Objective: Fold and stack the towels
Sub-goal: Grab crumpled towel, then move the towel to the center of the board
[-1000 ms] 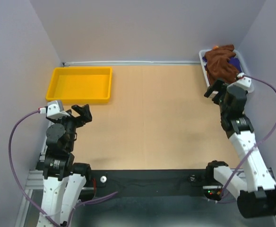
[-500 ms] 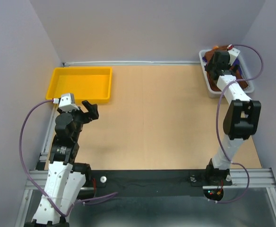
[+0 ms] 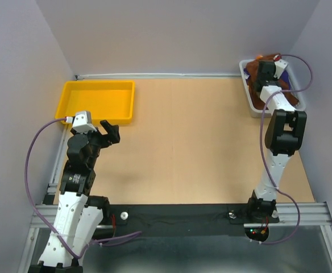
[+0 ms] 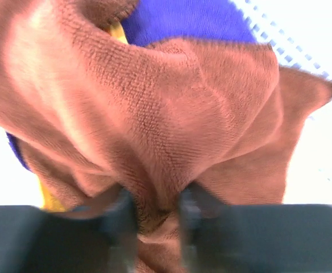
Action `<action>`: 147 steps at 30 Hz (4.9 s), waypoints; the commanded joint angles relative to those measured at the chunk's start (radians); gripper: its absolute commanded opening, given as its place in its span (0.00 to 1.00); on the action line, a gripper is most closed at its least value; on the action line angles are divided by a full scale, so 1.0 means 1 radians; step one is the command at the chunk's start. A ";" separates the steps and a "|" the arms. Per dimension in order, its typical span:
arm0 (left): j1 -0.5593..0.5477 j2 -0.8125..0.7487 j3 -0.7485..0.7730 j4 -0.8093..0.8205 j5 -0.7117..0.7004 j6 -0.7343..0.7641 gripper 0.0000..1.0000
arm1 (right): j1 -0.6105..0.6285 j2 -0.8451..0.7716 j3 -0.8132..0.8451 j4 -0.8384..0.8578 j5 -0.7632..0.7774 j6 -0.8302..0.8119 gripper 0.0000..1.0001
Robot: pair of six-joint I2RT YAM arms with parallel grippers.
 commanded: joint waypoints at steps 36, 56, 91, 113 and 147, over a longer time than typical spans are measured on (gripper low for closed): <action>-0.003 -0.032 -0.014 0.055 0.045 0.017 0.98 | -0.001 -0.347 -0.080 0.031 -0.210 -0.183 0.92; -0.011 -0.021 -0.012 0.052 0.046 0.022 0.98 | 0.139 -0.177 -0.112 0.039 -0.325 -0.321 0.68; -0.015 -0.009 -0.011 0.049 0.045 0.023 0.98 | 0.055 -0.186 0.282 0.132 0.180 -0.261 0.00; -0.018 -0.013 -0.008 0.052 0.049 0.022 0.98 | 0.001 -0.388 0.392 0.341 -0.744 -0.025 0.01; -0.214 0.339 0.261 0.019 0.200 -0.098 0.98 | 0.808 -0.973 -0.900 -0.135 -0.194 0.095 0.86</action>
